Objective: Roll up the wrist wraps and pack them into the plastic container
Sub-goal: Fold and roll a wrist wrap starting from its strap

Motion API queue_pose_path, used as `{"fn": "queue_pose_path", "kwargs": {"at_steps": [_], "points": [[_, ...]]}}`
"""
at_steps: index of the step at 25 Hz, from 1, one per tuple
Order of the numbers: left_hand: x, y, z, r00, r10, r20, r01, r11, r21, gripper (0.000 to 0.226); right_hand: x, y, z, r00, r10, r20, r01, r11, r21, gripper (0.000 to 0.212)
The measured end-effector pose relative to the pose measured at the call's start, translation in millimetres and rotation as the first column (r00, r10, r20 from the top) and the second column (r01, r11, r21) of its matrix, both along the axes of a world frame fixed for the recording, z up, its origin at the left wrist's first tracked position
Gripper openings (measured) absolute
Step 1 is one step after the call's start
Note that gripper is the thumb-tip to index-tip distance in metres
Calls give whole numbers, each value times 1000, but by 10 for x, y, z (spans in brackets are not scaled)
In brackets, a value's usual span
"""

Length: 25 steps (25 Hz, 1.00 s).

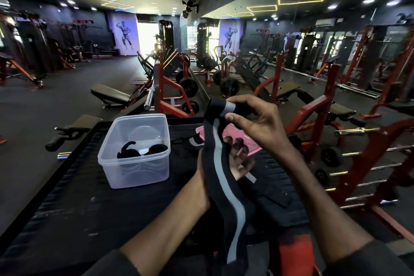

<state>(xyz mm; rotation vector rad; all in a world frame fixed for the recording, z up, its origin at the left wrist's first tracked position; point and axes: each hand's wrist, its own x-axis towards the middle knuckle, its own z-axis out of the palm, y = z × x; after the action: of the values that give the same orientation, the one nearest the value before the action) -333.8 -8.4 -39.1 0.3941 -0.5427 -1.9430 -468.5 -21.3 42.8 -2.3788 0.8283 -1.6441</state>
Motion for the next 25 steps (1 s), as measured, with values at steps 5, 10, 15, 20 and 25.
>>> {"fn": "queue_pose_path", "kwargs": {"at_steps": [5,10,15,20,25], "points": [[422,-192,-159,822,82,564,1,989,-145,24,-24,-191,-137,928,189,323,-338,790,511,17],[630,-347,-118,688,273,672,-15,932,-363,35,54,-402,-706,905,58,421,-401,444,801,30],[678,-505,-475,453,576,681,-30,773,-634,17,96,-559,-1027,913,34,407,-394,337,855,16],[735,-637,-726,442,589,677,-163,794,-585,31,121,-552,-1020,958,88,274,-285,415,864,36],[770,-660,-761,527,545,652,-180,822,-541,21,126,-625,-1123,959,75,271,-267,552,790,27]]}}
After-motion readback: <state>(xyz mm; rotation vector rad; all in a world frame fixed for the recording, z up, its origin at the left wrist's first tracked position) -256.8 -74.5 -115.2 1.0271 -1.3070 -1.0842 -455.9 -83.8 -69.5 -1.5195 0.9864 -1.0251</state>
